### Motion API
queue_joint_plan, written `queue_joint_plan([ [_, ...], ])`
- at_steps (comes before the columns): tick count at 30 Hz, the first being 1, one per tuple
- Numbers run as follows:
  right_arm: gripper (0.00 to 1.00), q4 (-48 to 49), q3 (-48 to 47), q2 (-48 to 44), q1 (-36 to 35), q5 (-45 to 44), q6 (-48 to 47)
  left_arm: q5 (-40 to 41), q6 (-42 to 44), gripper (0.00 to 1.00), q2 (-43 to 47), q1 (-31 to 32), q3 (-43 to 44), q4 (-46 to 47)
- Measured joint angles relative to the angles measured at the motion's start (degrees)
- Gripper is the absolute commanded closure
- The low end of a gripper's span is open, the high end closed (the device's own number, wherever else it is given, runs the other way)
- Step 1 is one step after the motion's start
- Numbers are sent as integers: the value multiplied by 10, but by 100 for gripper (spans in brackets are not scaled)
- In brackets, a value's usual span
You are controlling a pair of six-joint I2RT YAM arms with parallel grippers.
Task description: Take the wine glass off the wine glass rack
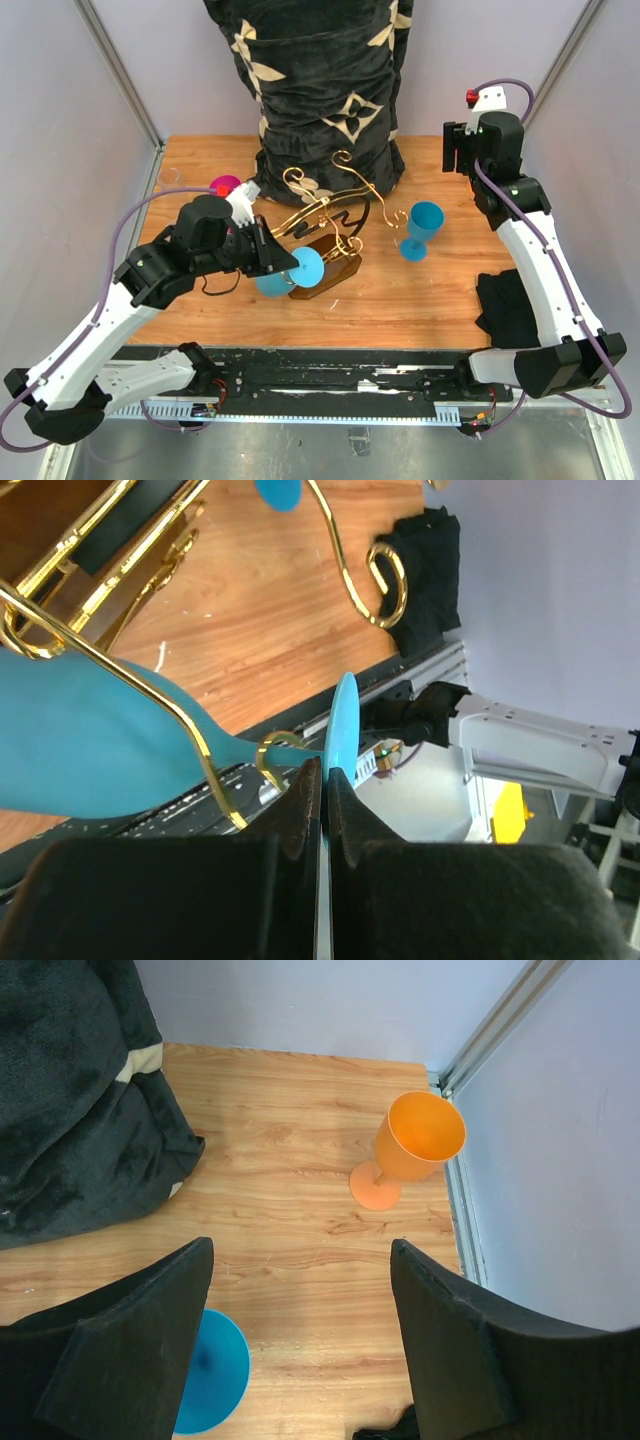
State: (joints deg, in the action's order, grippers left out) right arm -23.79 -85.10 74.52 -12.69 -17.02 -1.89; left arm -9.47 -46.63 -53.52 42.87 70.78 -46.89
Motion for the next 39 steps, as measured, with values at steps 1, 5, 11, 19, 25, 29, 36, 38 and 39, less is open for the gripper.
queue_joint_plan([
  [1,27,0,0,-1,0,0,0,6,2,99,0,0,7,-7],
  [5,27,0,1,-1,0,0,0,45,13,99,1,0,51,-59],
  [11,27,0,3,-3,0,3,2,98,20,99,6,0,62,-87],
  [19,27,0,3,-17,2,5,2,81,8,100,13,0,30,-72],
  [25,27,0,8,-20,2,5,2,26,-27,99,51,0,-22,-38],
  [29,27,0,12,-20,2,5,2,21,-40,100,80,0,-26,-43],
  [36,27,0,15,-20,3,15,6,87,-33,99,94,0,25,-88],
  [38,28,0,16,-20,3,16,7,109,-27,99,91,0,33,-99],
  [39,28,0,16,-20,3,16,7,116,-24,99,89,0,36,-101],
])
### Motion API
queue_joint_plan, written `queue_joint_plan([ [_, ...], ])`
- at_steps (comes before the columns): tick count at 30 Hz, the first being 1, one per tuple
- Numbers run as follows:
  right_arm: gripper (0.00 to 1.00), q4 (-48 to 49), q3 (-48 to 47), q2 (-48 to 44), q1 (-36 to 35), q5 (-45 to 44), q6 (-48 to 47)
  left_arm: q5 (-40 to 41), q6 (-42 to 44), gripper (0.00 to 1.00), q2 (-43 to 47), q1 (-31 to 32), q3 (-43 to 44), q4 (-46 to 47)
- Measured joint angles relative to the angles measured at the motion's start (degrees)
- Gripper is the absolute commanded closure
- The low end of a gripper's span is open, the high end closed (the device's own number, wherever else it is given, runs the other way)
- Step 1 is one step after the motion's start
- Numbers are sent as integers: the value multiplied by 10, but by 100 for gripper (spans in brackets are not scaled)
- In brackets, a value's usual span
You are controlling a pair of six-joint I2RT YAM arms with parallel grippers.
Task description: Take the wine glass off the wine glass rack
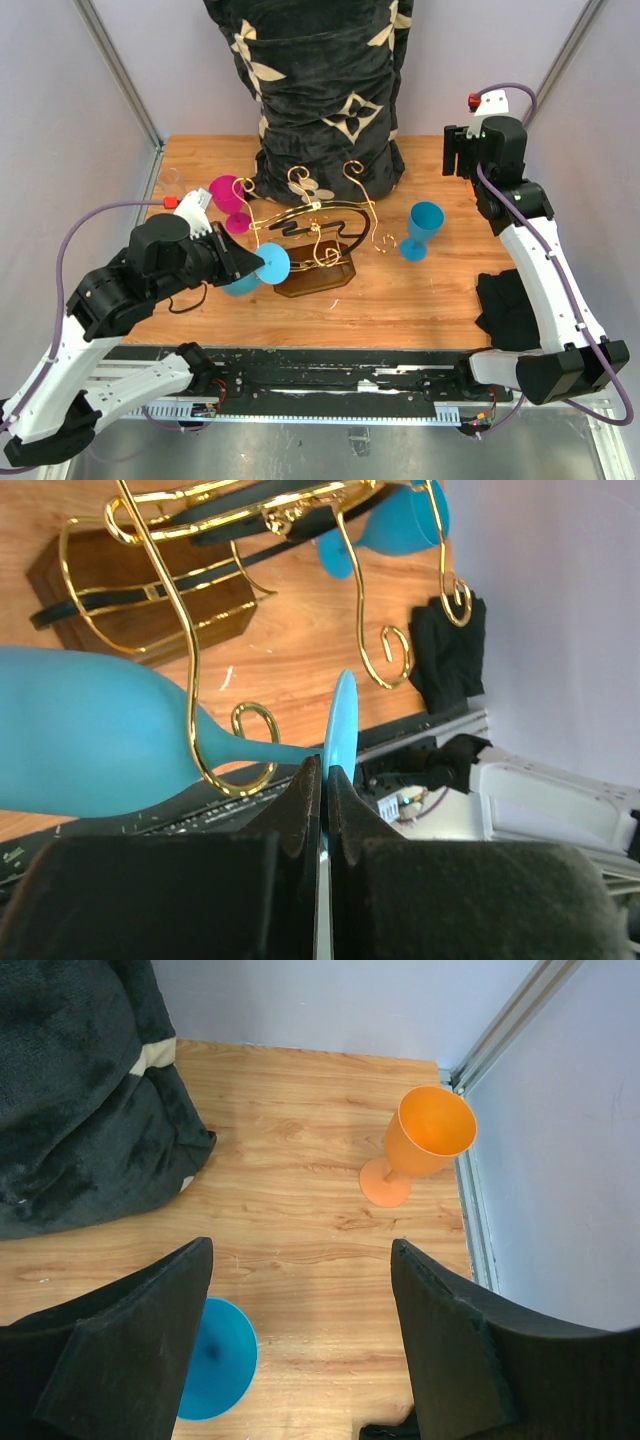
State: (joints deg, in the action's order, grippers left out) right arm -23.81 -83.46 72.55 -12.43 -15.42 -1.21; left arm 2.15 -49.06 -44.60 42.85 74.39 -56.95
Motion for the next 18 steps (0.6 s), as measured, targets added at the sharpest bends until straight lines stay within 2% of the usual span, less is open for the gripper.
queue_joint_plan([
  [4,28,0,0,0,0,6,2,26,22,99,-23,0,3,12],
  [8,28,-2,0,-3,0,11,6,23,39,99,-57,0,-3,71],
  [12,27,-5,0,-17,0,12,8,-5,38,99,-97,0,-15,148],
  [18,27,-5,0,-38,0,15,8,-68,5,100,-103,0,-64,227],
])
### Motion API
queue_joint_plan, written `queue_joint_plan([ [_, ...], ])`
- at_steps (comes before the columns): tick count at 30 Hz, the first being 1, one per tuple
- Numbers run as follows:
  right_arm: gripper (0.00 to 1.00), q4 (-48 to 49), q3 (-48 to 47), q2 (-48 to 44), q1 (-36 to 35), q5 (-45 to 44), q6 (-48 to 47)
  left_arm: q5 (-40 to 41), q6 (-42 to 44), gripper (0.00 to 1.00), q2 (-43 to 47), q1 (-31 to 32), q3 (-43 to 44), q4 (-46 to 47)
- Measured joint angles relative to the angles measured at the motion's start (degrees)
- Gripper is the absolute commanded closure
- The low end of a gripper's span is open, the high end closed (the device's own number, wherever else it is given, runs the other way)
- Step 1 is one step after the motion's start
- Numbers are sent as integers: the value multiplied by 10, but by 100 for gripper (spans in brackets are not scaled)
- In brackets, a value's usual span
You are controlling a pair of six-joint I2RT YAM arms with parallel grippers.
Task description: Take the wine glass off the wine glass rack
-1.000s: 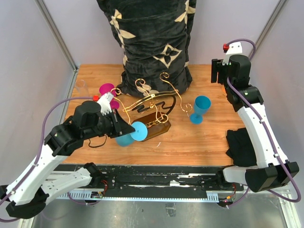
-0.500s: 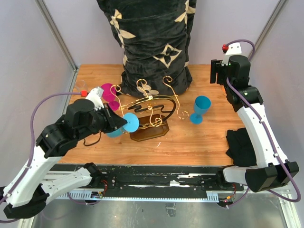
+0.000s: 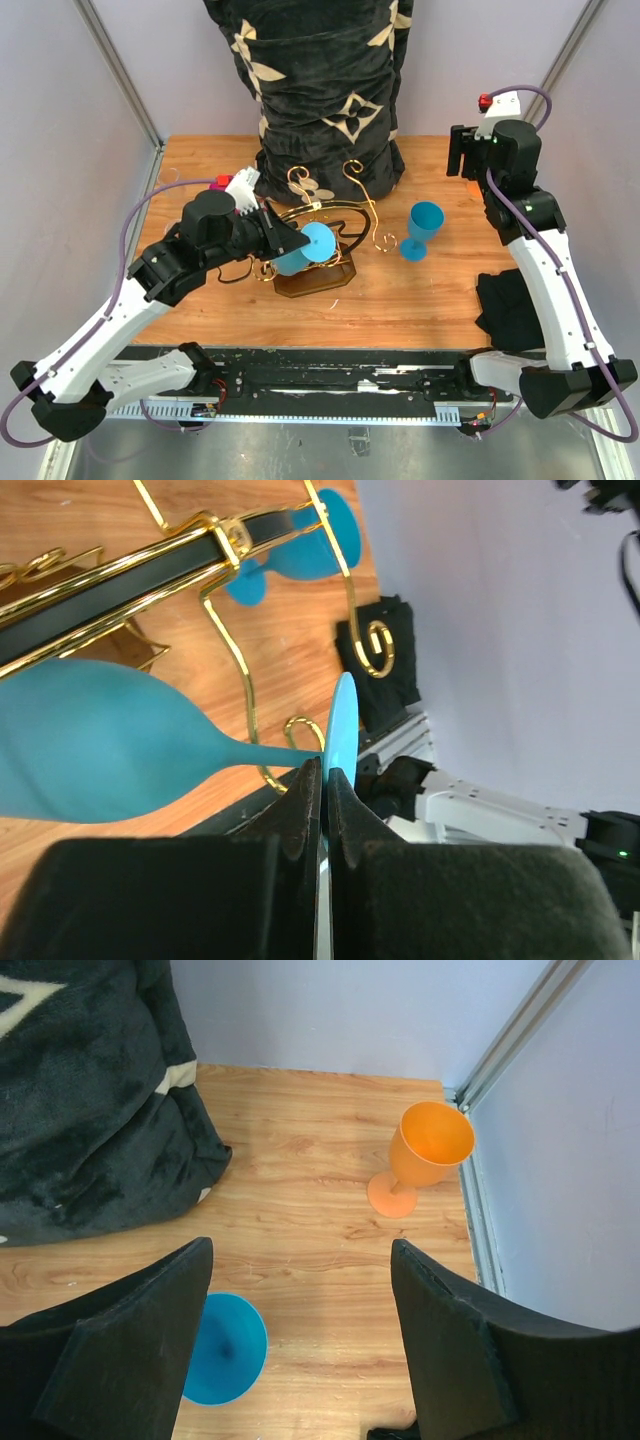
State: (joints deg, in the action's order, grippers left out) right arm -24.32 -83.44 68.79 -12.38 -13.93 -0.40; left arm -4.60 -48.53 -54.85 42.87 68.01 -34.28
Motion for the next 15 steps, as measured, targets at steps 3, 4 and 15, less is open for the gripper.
queue_joint_plan([
  [3,27,-4,0,0,0,9,5,-9,-12,100,9,0,3,15],
  [4,27,-7,0,0,0,13,8,-12,-16,100,13,0,7,16],
  [15,36,-1,56,-61,0,304,148,-58,-29,99,38,0,107,33],
])
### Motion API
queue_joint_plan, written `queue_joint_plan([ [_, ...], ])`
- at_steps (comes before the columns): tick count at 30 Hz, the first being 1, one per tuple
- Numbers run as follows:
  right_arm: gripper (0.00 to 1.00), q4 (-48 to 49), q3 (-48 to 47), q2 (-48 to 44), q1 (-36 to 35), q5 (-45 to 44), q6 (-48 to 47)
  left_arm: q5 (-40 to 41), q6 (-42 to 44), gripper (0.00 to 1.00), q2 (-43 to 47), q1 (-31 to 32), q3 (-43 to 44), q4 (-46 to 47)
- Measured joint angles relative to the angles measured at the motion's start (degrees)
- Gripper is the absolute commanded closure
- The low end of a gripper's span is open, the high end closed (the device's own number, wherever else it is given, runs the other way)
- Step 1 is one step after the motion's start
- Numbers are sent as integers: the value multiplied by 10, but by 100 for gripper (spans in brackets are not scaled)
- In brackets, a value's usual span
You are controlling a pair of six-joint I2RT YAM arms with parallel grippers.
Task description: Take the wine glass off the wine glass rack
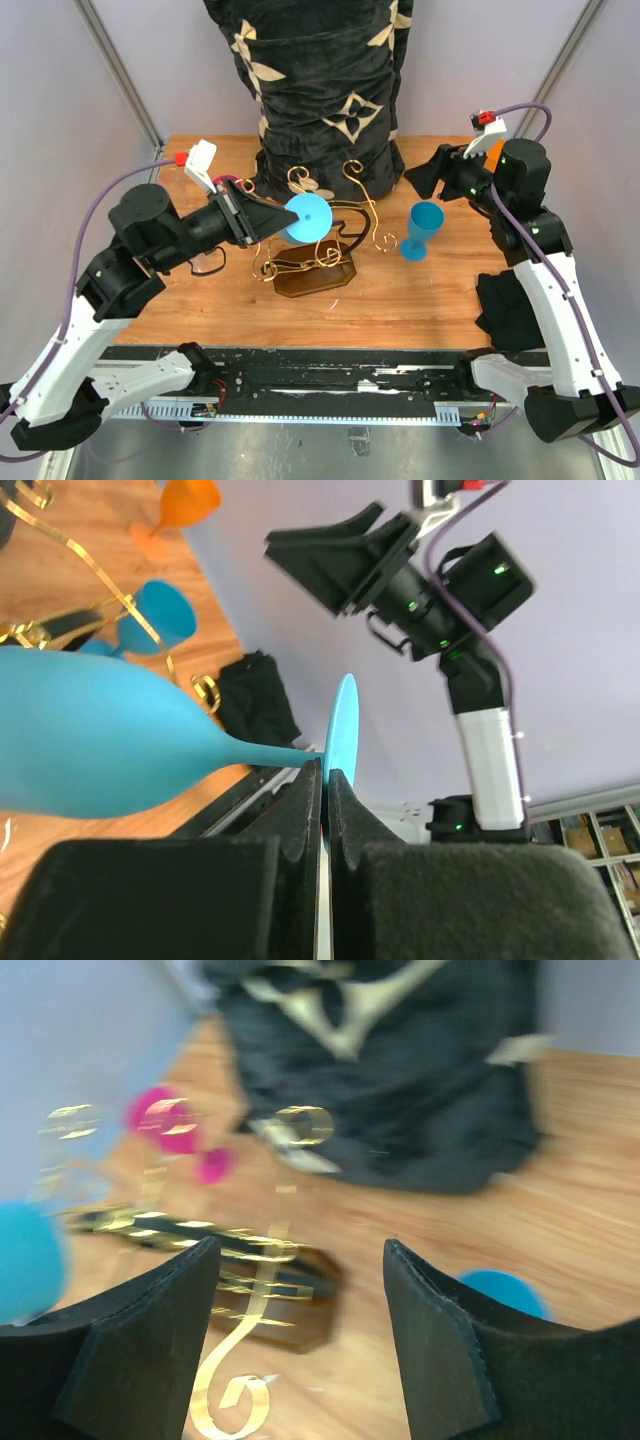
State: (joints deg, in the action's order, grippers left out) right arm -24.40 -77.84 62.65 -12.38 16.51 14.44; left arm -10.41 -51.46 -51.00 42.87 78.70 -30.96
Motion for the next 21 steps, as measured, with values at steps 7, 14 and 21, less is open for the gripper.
queue_joint_plan([
  [7,39,174,54,-10,-29,287,205,0,26,100,-2,0,43,-1],
  [14,40,297,70,-8,-143,391,328,-3,35,99,-13,0,33,-1],
  [21,39,305,38,-3,-203,405,332,-5,39,99,-28,0,33,-1],
])
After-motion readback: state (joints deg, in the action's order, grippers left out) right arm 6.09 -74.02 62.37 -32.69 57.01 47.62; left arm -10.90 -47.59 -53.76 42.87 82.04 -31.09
